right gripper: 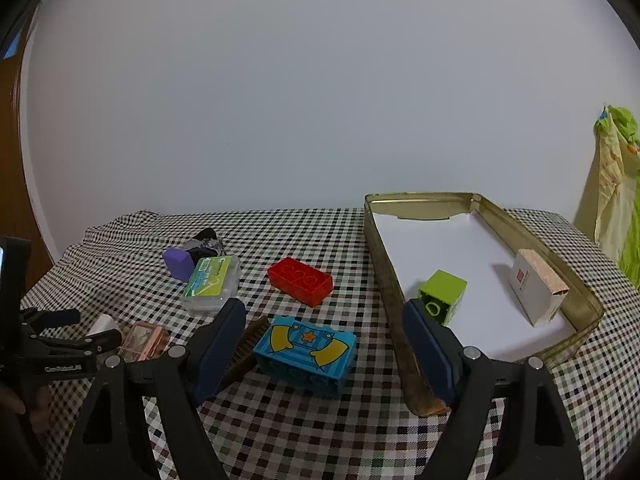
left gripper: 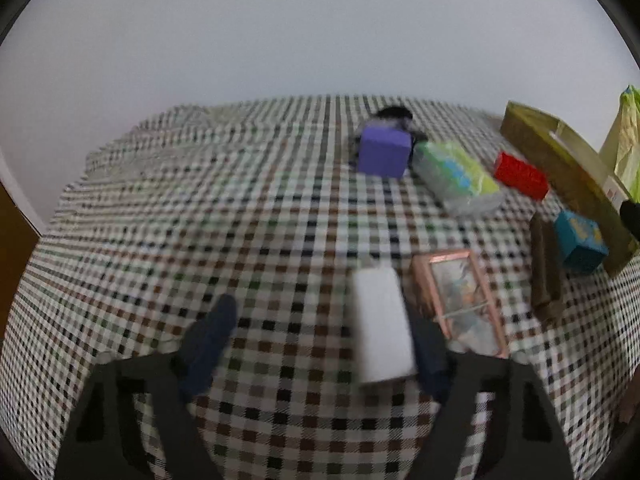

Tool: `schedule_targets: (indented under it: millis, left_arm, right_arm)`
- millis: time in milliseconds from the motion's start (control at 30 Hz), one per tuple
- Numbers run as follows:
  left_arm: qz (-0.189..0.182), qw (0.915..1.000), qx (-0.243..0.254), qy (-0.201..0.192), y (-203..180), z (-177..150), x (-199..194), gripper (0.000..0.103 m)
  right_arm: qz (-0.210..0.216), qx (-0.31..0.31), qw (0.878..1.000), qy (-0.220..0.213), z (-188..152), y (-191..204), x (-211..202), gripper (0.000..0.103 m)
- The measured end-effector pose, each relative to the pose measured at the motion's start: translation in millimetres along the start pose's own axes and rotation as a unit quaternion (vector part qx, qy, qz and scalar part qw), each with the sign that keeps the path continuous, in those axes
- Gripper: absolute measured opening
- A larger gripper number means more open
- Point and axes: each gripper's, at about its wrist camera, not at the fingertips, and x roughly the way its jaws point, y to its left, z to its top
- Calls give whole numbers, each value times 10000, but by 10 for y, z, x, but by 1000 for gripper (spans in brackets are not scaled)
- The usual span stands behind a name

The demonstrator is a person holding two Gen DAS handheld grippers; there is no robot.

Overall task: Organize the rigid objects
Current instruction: 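Move the left gripper to the white power bank while the right approaches the blue brick, then grasp the white power bank with the left gripper while the right grasps the blue Lego brick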

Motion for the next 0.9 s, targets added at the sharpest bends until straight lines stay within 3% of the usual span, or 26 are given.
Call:
schedule_targets:
  millis: [167, 233, 267, 367, 467, 633, 800, 900]
  left_arm:
    - [-282, 9996, -11, 3, 30, -2, -8, 56]
    - [-390, 9991, 151, -44, -21, -6, -36, 28]
    - [-414, 9988, 247, -60, -56, -9, -45, 22]
    - [-288, 9989, 364, -82, -124, 16, -29, 20]
    - [-331, 9993, 158, -65, -93, 80, 18, 20]
    - [-734, 9968, -299, -111, -58, 284, 86, 20]
    - [-791, 9950, -264, -557, -170, 402, -9, 20]
    - [-862, 9928, -201, -808, -203, 384, -25, 20]
  right_arm:
    - [34, 52, 9999, 151, -17, -14, 36, 83]
    - [49, 72, 9998, 205, -21, -18, 43, 83]
    - [68, 88, 9996, 255, -28, -23, 49, 83]
    - [108, 126, 9992, 360, -43, -33, 71, 83]
    - [116, 155, 9988, 440, -51, -35, 95, 83]
    - [123, 77, 9982, 581, -58, 18, 147, 82]
    - [171, -81, 9991, 368, -61, 125, 67, 82]
    - [-113, -218, 9983, 530, -61, 183, 130, 82]
